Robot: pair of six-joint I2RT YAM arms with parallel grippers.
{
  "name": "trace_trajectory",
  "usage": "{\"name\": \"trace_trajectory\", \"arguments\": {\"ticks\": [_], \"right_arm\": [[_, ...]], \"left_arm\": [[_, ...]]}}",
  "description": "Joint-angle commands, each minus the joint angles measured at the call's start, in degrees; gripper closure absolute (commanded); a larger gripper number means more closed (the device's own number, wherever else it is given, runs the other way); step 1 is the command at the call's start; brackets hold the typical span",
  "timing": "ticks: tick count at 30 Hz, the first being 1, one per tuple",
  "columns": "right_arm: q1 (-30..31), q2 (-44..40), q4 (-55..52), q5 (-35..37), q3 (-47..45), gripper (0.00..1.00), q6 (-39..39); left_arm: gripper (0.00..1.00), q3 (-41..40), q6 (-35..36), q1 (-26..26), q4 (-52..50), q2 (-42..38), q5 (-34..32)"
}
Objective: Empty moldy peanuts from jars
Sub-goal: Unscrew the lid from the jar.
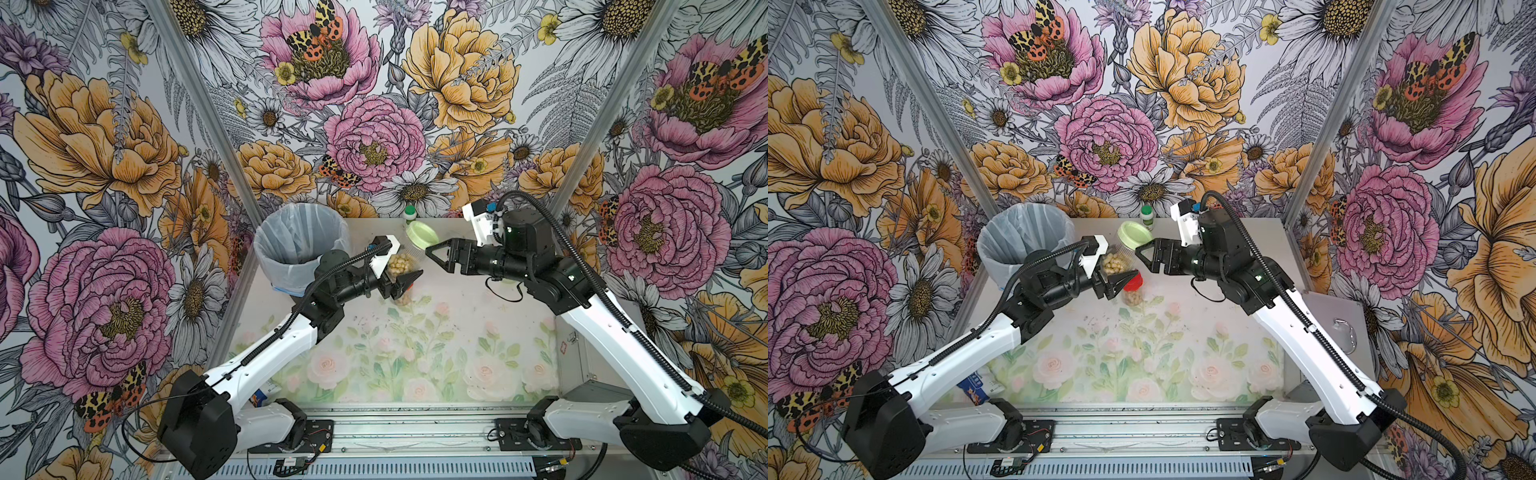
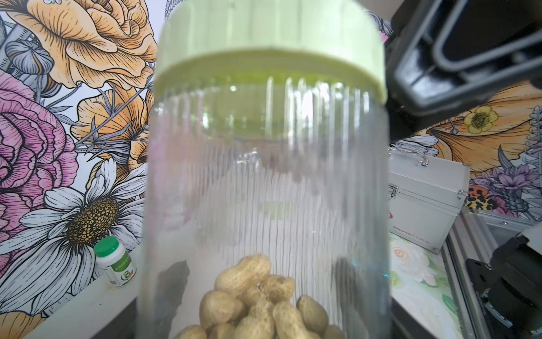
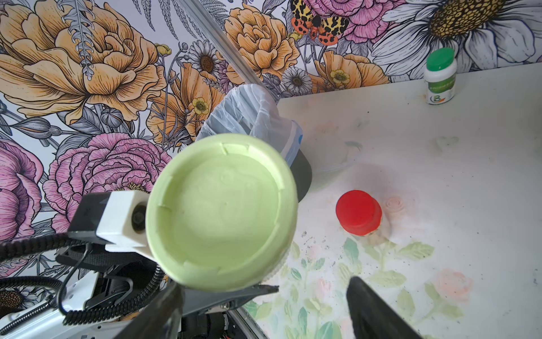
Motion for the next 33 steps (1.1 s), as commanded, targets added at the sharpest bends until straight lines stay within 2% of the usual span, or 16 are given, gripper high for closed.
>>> {"name": "trace_trajectory", "arguments": {"ticks": [1, 28, 33], "right_arm": [[-0.58, -0.61, 0.54, 1.66, -0.54, 0.13, -0.57], [-4.09, -0.71, 0.50, 0.72, -3.46, 0.13, 0.56], [-4.93, -1.14, 0.25, 2.68, -4.72, 0.13, 0.20]], "left_arm": [[0.79, 0.55, -0.28, 0.05, 7.17, -3.09, 2.41], [0.79, -0.51, -0.13, 0.23, 7.08, -4.79, 2.68], [0.78, -0.67, -0.18, 0.27, 6.84, -5.10, 2.68]]}}
